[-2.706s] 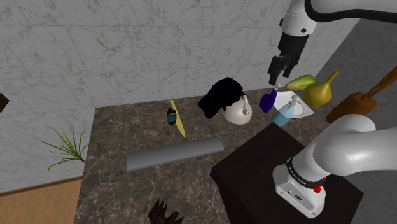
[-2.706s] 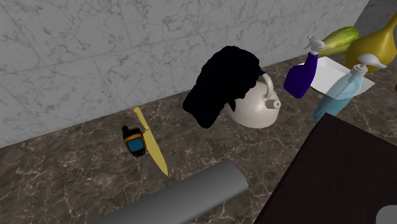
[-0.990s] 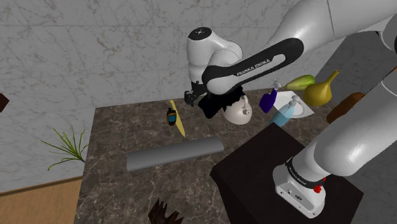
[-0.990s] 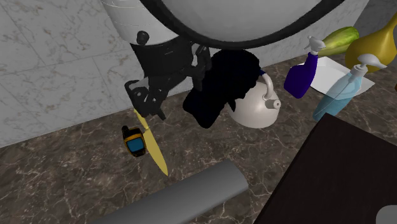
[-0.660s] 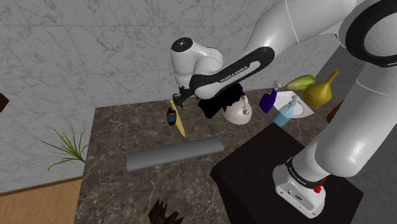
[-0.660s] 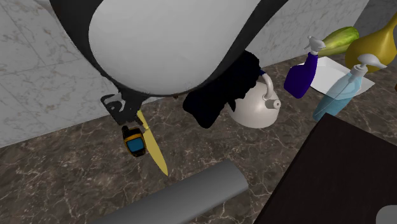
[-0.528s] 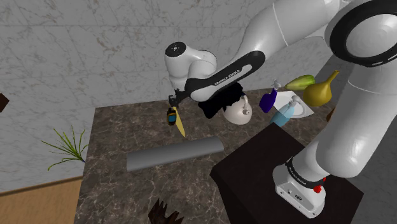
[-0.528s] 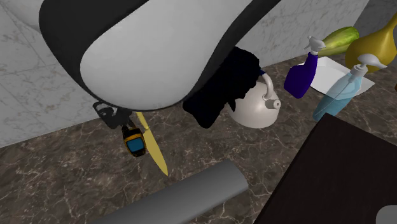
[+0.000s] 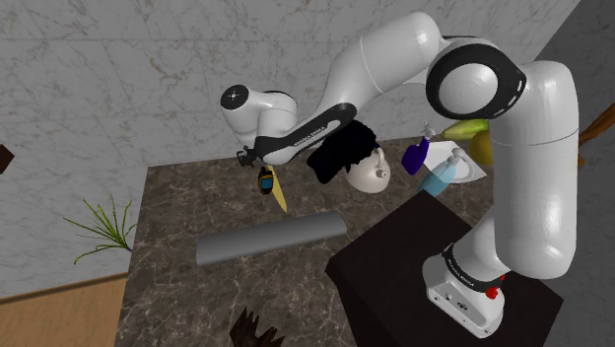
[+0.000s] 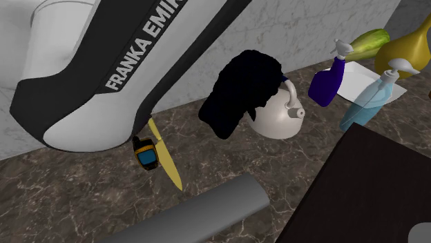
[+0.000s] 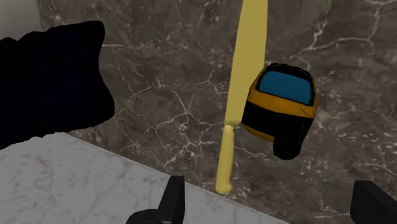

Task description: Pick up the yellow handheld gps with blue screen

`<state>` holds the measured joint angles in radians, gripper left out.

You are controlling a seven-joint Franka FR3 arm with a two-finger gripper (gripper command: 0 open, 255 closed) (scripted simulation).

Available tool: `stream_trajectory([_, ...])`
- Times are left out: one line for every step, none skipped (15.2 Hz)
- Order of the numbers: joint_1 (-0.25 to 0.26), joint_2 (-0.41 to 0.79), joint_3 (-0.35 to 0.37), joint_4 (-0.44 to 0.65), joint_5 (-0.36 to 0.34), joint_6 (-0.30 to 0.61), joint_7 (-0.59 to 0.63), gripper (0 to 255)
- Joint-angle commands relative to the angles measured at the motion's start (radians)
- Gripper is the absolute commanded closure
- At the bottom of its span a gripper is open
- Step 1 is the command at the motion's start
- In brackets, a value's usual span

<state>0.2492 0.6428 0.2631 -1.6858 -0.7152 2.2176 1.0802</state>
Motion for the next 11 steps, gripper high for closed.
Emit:
stream_trajectory([0.018, 0.04, -0.01, 0.043, -0.015, -0.006, 0.015, 0])
stream_trajectory([0.02, 0.049, -0.013, 0.044, -0.019, 0.001, 0.02, 0])
stream_trajectory([0.022, 0.058, -0.016, 0.046, -0.024, 0.008, 0.025, 0])
stream_trajectory([0.024, 0.067, -0.019, 0.047, -0.028, 0.014, 0.03, 0])
stream_trajectory([0.025, 0.076, -0.022, 0.049, -0.032, 0.021, 0.035, 0])
stream_trajectory([0.027, 0.086, -0.025, 0.051, -0.037, 0.027, 0.04, 0])
stream_trajectory([0.029, 0.095, -0.028, 0.054, -0.041, 0.033, 0.045, 0])
stream_trajectory([0.03, 0.101, -0.029, 0.055, -0.043, 0.037, 0.048, 0])
stream_trajectory([0.03, 0.101, -0.029, 0.055, -0.043, 0.037, 0.048, 0])
stream_trajectory([0.03, 0.103, -0.03, 0.056, -0.044, 0.038, 0.048, 255])
stream_trajectory([0.03, 0.104, -0.03, 0.058, -0.044, 0.038, 0.048, 255])
